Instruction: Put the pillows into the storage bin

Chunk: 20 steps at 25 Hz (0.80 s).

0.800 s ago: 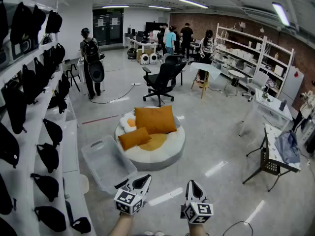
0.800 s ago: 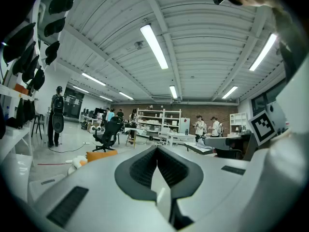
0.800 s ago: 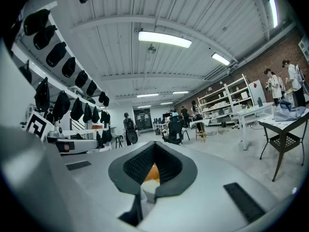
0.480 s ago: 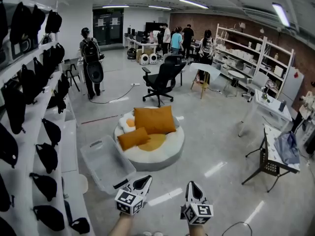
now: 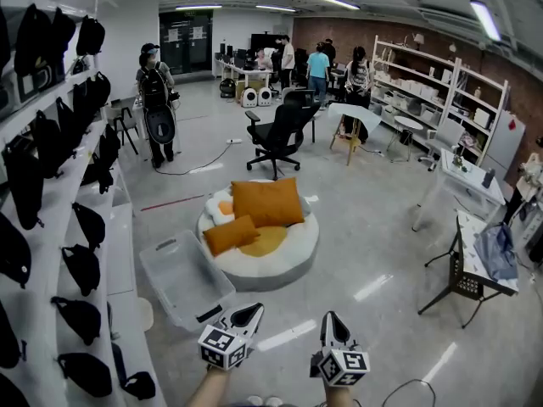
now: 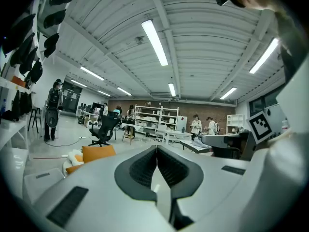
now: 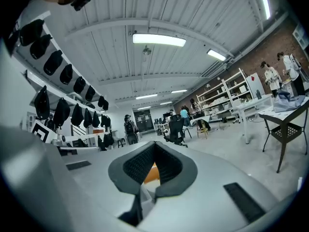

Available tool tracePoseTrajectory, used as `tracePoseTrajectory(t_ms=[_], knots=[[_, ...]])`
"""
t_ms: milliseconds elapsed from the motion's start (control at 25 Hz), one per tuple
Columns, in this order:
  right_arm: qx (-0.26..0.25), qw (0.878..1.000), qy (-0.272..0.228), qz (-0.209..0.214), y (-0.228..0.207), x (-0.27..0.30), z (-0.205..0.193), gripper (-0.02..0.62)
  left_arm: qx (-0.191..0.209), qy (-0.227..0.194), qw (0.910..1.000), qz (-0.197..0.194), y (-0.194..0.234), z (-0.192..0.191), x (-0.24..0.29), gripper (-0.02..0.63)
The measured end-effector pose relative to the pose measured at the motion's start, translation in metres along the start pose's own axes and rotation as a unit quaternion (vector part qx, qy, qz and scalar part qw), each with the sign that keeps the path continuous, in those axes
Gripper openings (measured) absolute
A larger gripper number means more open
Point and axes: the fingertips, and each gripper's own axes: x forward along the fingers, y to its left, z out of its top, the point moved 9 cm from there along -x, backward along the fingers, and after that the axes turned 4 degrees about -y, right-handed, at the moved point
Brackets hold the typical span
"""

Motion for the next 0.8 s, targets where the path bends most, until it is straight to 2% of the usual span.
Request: tracePoseTrajectory(t_ms=[120, 280, 320, 400, 520, 600, 800], knots=[[-0.009, 1.0, 0.005, -0.005, -0.001, -0.001, -0.004, 0.003, -0.004, -0.001, 1.0, -0.005, 0.0, -0.005, 0.0, 0.023], [0.004, 1.0, -0.005, -0.005, 0.002, 0.0, 0.0, 0.003, 0.001, -0.015, 0.9996, 0.023, 0.007, -0.005, -0.005, 0.026], [0.01, 1.0, -0.007, -0.003, 0.002, 0.0, 0.0, 0.007, -0.003, -0.019, 0.9994, 0.029, 0.01, -0.005, -0.007, 0.044], [0.031, 0.999, -0.009, 0.003, 0.004, 0.003, 0.002, 0.119, -0.019, -0.026, 0.9988, 0.037, 0.014, -0.006, -0.008, 0.126], [0.042, 0.999, 0.001, 0.009, 0.005, 0.005, -0.003, 0.196, -0.03, -0.027, 0.9983, 0.042, 0.018, -0.01, -0.011, 0.163], [0.034, 0.999, 0.009, 0.01, 0.004, 0.01, -0.008, 0.219, -0.03, -0.023, 0.9984, 0.042, 0.022, -0.012, -0.009, 0.17], [0.032, 0.999, 0.007, 0.006, 0.011, 0.029, 0.001, 0.227, -0.031, -0.026, 0.9984, 0.04, 0.036, 0.0, -0.001, 0.17]])
